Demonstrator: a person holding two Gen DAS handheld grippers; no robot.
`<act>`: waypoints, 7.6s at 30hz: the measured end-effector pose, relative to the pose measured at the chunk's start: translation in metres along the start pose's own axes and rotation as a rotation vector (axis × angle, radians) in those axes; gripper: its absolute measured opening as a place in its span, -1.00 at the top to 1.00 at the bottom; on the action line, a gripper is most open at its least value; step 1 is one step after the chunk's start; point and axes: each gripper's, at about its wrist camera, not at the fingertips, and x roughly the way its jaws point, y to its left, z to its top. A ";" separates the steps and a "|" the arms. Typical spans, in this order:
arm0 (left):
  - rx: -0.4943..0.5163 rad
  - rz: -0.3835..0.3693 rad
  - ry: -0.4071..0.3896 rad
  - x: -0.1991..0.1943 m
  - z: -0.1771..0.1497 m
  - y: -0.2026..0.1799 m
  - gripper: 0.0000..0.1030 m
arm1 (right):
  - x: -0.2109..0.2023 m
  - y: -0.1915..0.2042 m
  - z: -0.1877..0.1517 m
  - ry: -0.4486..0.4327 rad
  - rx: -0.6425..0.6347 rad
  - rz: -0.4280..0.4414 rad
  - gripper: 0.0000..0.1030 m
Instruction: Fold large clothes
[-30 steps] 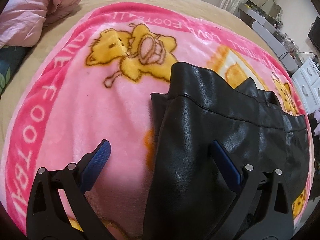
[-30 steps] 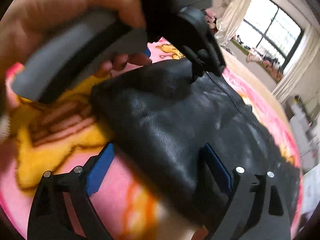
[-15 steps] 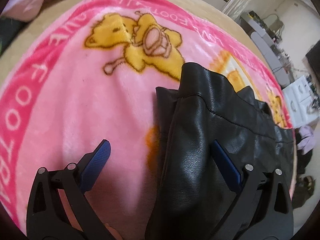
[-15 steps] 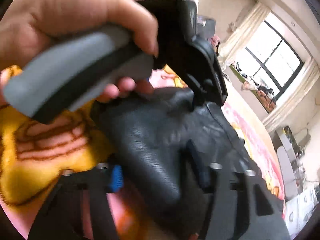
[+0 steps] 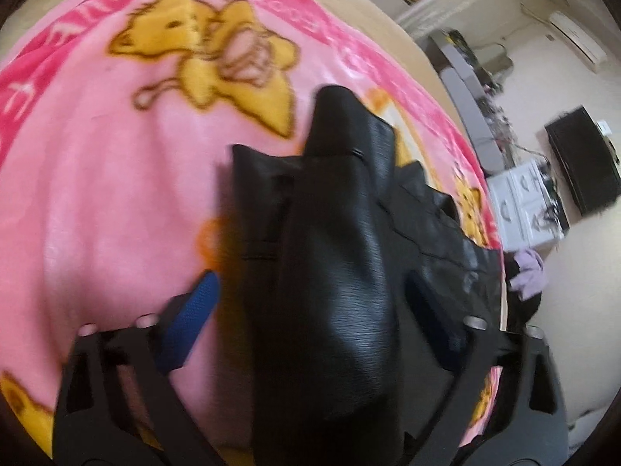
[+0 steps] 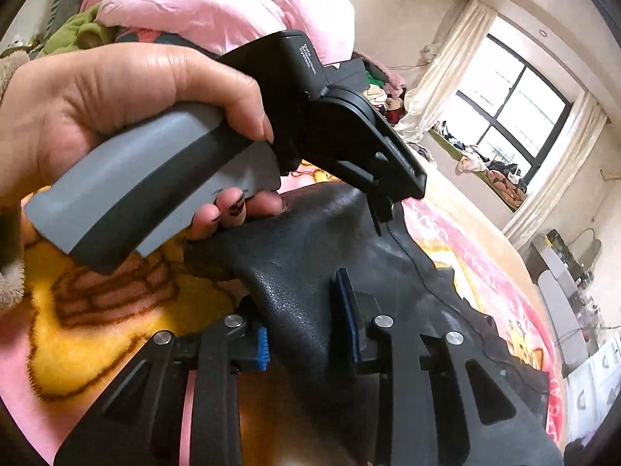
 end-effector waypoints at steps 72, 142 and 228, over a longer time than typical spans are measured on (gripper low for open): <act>0.569 0.188 -0.105 0.043 -0.089 -0.330 0.09 | -0.154 -0.109 -0.107 -0.072 0.427 -0.352 0.69; 0.275 0.068 -0.031 0.063 -0.098 -0.202 -0.72 | -0.130 -0.276 -0.178 -0.102 1.127 0.117 0.45; 0.550 0.194 0.035 0.112 -0.141 -0.239 -0.84 | -0.045 -0.325 -0.198 0.211 1.114 -0.044 0.70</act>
